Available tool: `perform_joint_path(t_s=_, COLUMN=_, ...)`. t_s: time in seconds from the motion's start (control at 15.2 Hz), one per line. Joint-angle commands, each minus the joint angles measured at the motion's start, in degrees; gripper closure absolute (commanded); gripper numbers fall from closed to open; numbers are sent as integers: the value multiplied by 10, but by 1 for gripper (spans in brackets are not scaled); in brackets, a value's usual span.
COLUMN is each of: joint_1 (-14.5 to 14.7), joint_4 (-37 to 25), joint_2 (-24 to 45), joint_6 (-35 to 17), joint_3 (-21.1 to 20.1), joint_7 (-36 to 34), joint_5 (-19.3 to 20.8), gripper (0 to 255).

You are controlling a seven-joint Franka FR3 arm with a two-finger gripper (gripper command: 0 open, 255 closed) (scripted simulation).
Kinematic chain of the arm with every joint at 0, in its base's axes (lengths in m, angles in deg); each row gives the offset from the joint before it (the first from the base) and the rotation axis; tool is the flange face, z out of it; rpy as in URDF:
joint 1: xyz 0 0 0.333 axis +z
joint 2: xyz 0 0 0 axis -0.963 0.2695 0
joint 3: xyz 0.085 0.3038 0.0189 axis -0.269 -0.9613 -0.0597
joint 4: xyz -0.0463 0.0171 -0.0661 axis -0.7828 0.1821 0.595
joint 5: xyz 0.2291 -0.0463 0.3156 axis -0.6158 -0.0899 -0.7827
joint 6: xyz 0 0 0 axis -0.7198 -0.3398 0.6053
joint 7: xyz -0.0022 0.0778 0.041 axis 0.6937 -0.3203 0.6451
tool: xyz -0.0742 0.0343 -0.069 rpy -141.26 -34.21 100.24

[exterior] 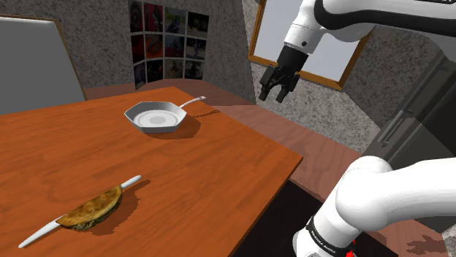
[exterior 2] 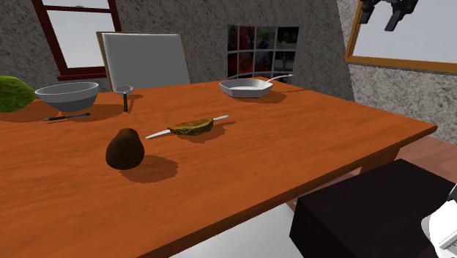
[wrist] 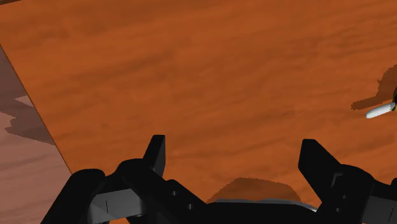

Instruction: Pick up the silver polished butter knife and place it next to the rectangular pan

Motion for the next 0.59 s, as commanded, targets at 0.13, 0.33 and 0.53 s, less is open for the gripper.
perform_joint_path(t_s=0.13, joint_1=-3, joint_4=27, joint_2=-17, joint_6=-16, joint_3=-34, joint_7=-57, joint_5=-17, gripper=0)
perform_joint_path(t_s=0.33, joint_1=-7, joint_4=59, joint_2=-32, joint_6=-41, joint_3=-87, joint_7=-143, joint_5=-46, gripper=0)
perform_joint_path(t_s=0.53, joint_1=-8, joint_4=80, joint_2=-34, joint_6=-68, joint_3=-143, joint_7=-229, joint_5=-76, gripper=0)
